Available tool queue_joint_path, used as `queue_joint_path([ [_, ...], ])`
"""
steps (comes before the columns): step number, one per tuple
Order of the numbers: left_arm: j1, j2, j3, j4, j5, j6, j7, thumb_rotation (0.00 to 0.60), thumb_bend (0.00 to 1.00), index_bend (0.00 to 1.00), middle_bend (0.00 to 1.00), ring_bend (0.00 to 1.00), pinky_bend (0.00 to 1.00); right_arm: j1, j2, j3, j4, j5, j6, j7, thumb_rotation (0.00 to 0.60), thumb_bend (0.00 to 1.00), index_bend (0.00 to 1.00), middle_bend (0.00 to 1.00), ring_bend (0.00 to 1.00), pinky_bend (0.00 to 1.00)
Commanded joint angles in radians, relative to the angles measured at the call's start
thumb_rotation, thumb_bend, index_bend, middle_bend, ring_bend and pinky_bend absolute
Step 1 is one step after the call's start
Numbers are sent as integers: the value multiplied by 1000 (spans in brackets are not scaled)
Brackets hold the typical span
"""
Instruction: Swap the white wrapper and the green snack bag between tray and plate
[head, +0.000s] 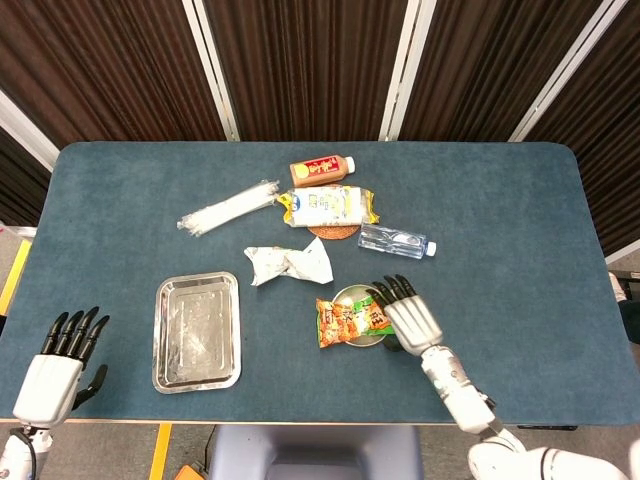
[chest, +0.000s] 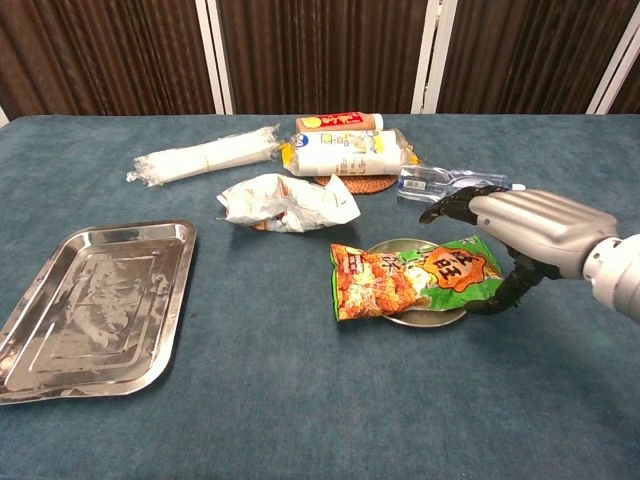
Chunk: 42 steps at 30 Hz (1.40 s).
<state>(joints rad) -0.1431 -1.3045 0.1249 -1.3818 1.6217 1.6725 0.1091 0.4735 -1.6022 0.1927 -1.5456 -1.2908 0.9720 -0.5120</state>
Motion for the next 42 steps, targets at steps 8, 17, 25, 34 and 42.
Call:
queue_joint_path([
  [8,7,8,-26,-1,-4,-31,-13,600,414,0,0,0,27,72,-85,24,99,111,-36,-39,600,296,371,280,102,232],
  [17,15,13,-46,-2,-7,-51,-21,600,413,0,0,0,27,105,-121,18,140,115,-8,-16,600,366,735,596,530,654],
  [25,21,17,-59,-5,-1,-62,-25,600,413,0,0,0,27,84,-54,-29,-5,-33,98,53,600,381,812,662,613,743],
  [34,30,26,-70,-11,14,-57,-36,600,412,0,0,0,26,135,-109,-76,-119,-67,55,-54,600,377,780,665,614,743],
  [42,40,39,-76,-13,24,-49,-60,600,413,0,0,0,27,188,-232,-51,-35,75,-13,-132,600,343,160,333,296,421],
])
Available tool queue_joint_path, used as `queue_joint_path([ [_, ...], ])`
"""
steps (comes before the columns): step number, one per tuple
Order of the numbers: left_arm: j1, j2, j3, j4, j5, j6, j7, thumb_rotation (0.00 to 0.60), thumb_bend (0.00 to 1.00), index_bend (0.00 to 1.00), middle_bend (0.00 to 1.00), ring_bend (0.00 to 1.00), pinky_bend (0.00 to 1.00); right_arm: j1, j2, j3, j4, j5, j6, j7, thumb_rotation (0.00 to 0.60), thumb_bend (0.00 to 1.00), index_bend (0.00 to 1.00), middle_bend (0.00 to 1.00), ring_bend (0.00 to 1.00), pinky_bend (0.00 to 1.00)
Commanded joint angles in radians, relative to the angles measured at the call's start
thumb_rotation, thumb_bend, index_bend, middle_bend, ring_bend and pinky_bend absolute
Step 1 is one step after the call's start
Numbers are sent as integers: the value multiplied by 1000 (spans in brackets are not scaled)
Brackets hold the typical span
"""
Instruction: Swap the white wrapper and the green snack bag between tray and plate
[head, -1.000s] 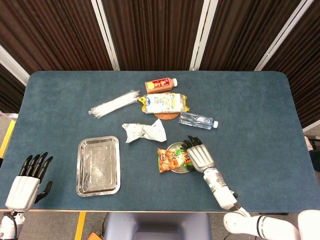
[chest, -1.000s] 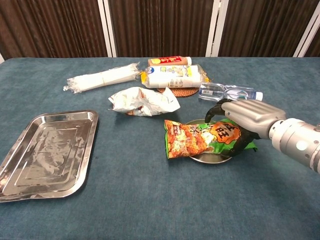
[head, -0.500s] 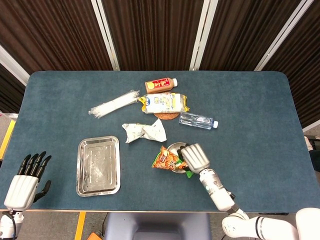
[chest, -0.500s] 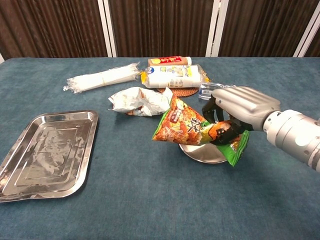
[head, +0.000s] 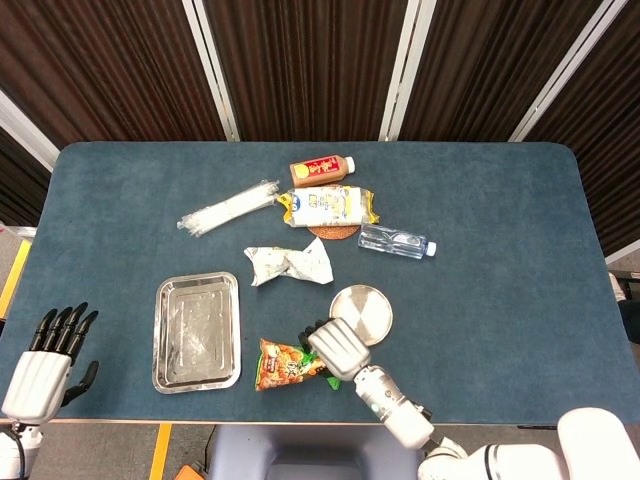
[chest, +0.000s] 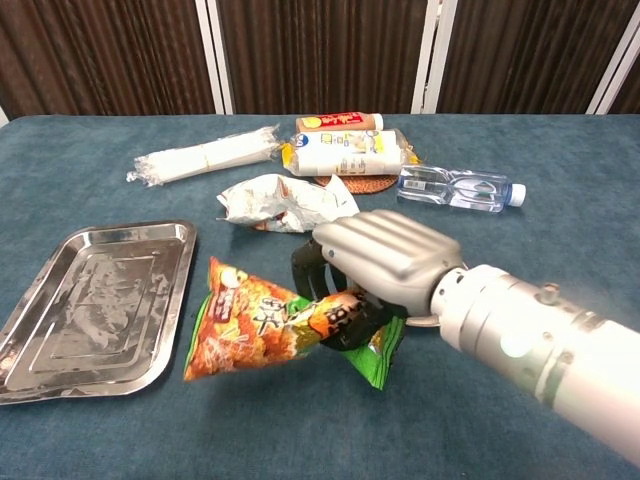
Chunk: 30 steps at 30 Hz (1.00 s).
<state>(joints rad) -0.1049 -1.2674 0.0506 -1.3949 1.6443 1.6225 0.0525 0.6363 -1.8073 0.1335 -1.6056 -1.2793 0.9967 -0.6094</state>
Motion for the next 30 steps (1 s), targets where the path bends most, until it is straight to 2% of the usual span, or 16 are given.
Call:
queue_joint_path([
  [1,4,3,-3,0,0,2,-6,600,412,0,0,0,26,31,-16,7,14,81,-55,-37,600,295,49,216,182,307],
  [3,6,5,-6,2,-3,1,-9,600,413,0,0,0,26,41,32,6,-27,117,-91,-39,600,165,0,54,37,149],
  [4,7,6,-7,1,-3,0,-8,600,412,0,0,0,26,43,55,6,-48,121,-96,-35,600,103,0,12,5,93],
  [6,8,7,-6,-1,0,-2,-8,600,412,0,0,0,26,36,116,1,-102,114,-96,-6,600,39,0,0,0,45],
  [11,12,7,-6,-7,16,5,-2,600,411,0,0,0,26,-3,301,16,-238,89,-70,122,600,5,0,0,0,11],
  [14,16,9,-6,-12,20,8,-1,600,412,0,0,0,26,-29,348,47,-227,22,6,201,600,5,0,0,0,11],
  [17,17,10,-10,-13,16,4,0,600,411,0,0,0,26,-8,357,100,-199,66,-6,261,600,5,0,0,0,12],
  [19,16,10,-12,-14,13,-2,1,600,411,0,0,0,26,28,335,132,-162,117,-27,245,600,4,0,0,0,12],
  [22,16,11,-14,-14,8,-11,6,600,412,0,0,0,26,113,243,180,-51,206,-53,178,600,4,0,0,0,12],
  [30,15,10,-36,-1,-27,-31,-3,600,413,0,0,0,26,348,-53,271,339,430,-110,36,600,6,0,0,0,12],
])
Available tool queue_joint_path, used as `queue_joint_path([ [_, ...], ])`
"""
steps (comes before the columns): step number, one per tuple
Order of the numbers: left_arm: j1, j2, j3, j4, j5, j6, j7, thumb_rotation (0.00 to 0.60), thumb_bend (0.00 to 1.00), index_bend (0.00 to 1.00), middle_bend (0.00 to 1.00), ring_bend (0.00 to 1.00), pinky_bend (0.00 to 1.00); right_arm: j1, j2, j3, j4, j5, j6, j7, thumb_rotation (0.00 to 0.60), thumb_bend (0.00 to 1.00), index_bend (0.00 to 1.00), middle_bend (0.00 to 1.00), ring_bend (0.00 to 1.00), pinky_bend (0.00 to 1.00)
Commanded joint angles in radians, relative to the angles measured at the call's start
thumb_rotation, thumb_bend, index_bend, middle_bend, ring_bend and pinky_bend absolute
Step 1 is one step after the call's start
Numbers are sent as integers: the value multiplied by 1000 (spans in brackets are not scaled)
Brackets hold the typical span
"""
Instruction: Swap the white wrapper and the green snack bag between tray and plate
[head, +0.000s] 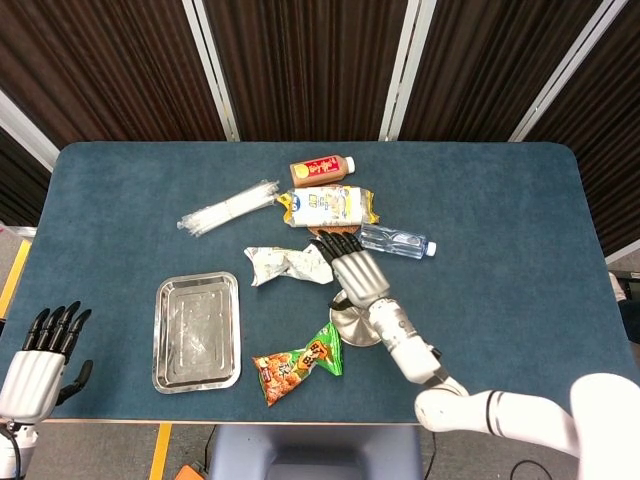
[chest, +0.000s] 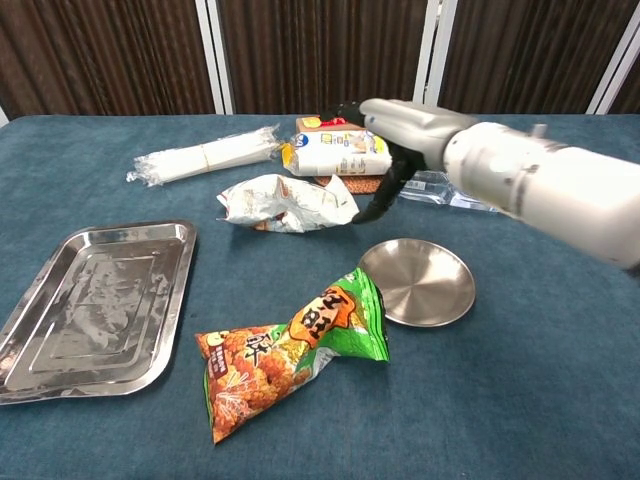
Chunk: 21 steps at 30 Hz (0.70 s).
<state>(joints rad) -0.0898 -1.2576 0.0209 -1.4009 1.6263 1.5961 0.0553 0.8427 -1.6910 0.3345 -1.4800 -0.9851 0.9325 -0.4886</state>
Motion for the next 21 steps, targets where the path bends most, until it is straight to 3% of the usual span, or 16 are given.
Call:
queue_joint_path([
  [1,0,0,-8,7,-14,-8,-8,600,413,0,0,0,26,163,-196,79,255,154,-53,-89,600,8,0,0,0,12],
  [9,1,-2,-30,24,-57,-28,-9,600,413,0,0,0,26,324,-383,114,597,217,-107,-122,600,42,12,44,0,91],
  [13,1,-2,-36,30,-68,-36,-11,600,413,0,0,0,26,362,-454,125,715,197,-125,-66,600,130,217,204,31,194],
  [17,1,-1,-38,32,-73,-44,-15,600,412,0,0,0,26,390,-514,125,819,172,-147,-24,600,195,405,386,223,338],
  [21,2,1,-39,32,-72,-40,-18,600,413,0,0,0,26,400,-554,130,884,134,-138,47,600,284,561,505,372,490],
])
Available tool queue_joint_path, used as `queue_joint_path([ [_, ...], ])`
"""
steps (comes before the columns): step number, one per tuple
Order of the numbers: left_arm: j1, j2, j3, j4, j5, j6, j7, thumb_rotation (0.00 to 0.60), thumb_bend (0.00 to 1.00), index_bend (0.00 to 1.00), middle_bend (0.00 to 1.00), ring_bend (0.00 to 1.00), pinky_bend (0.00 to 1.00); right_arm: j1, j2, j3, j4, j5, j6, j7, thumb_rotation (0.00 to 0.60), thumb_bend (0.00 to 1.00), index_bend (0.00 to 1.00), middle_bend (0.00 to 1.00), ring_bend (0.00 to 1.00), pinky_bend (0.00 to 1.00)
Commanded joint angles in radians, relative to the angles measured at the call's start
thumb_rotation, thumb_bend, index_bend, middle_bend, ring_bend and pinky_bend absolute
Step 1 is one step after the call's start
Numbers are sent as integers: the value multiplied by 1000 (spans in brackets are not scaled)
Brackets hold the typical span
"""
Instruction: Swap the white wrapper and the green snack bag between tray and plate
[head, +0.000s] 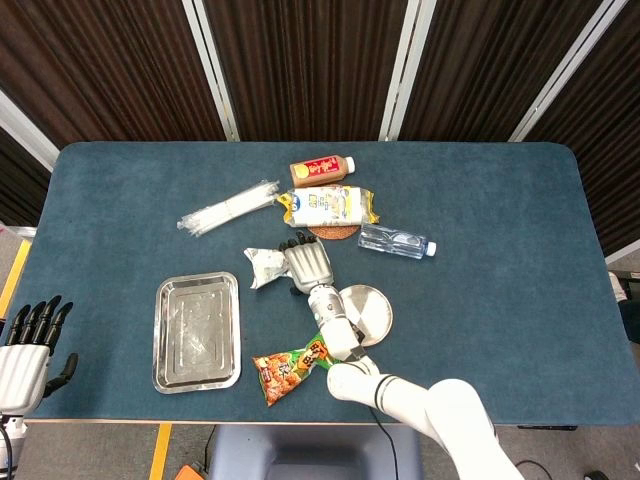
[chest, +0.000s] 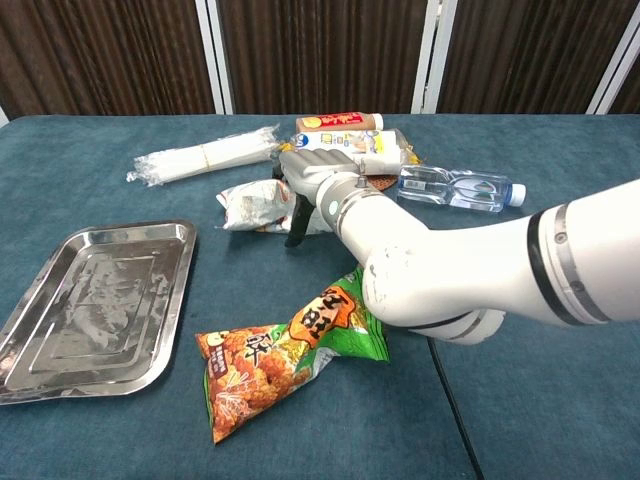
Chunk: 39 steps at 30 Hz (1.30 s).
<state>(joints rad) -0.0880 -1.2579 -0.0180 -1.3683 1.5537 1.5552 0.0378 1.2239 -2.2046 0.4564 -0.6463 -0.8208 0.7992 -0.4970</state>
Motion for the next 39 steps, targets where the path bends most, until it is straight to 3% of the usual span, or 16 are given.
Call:
queue_joint_path([
  [1,1,1,-1,0,0,1,-2,600,413,0,0,0,26,20,-44,15,59,-27,-16,62,600,335,605,543,413,524],
  [3,1,3,-2,1,-5,-6,-5,600,413,0,0,0,26,23,-48,32,66,-22,-19,77,600,411,679,613,499,601],
  [6,3,8,-5,-2,-12,-7,-6,600,415,0,0,0,26,17,-42,32,58,-51,20,96,600,445,747,670,566,700],
  [10,7,12,-6,-5,-4,7,-8,600,415,0,0,0,26,-17,3,32,-18,-93,86,133,600,450,789,702,600,725],
  [13,9,14,-3,-9,4,13,-6,600,415,0,0,0,26,-71,79,21,-144,-122,142,129,600,451,805,712,611,726],
  [20,9,9,13,-22,37,18,19,600,414,0,0,0,26,-301,420,-69,-702,-90,218,8,600,450,807,713,612,725],
  [25,3,-2,26,-31,58,4,44,600,415,0,0,0,26,-401,601,-152,-905,-62,229,-34,600,450,805,713,612,717],
  [32,-2,-8,36,-39,86,8,50,600,414,0,0,0,26,-460,666,-236,-919,-86,181,43,600,450,738,713,585,691],
  [36,-2,-7,37,-38,88,8,45,600,414,0,0,0,26,-473,661,-258,-888,-115,138,118,600,450,626,688,514,615],
  [39,-2,-6,38,-37,88,6,40,600,414,0,0,0,26,-475,655,-270,-874,-148,117,159,600,450,493,585,430,543],
])
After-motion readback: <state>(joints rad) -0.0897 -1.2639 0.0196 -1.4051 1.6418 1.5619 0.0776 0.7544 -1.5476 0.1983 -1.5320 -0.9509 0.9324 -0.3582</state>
